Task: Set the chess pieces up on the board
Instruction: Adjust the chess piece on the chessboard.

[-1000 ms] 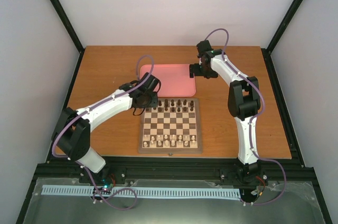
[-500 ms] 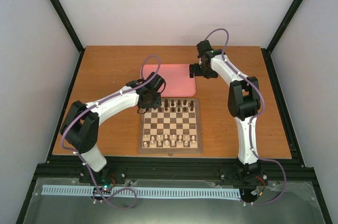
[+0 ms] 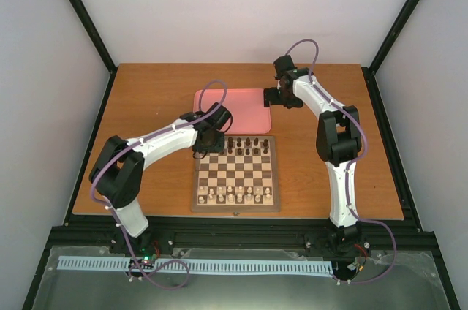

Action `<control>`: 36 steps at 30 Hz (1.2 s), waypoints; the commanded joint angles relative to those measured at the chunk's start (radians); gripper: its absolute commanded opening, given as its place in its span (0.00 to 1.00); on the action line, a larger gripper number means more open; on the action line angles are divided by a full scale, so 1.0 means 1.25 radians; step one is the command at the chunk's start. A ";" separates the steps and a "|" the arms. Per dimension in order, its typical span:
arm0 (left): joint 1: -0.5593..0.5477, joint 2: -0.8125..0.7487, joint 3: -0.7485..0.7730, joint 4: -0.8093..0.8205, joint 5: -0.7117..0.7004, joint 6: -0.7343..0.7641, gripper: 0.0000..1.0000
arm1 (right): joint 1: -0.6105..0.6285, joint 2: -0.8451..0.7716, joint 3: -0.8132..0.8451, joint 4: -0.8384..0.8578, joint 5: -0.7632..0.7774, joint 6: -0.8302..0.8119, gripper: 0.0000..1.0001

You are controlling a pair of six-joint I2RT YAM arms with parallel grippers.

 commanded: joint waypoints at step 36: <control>-0.007 0.066 0.057 -0.021 -0.005 -0.009 0.25 | -0.018 -0.007 -0.008 0.012 -0.007 -0.007 1.00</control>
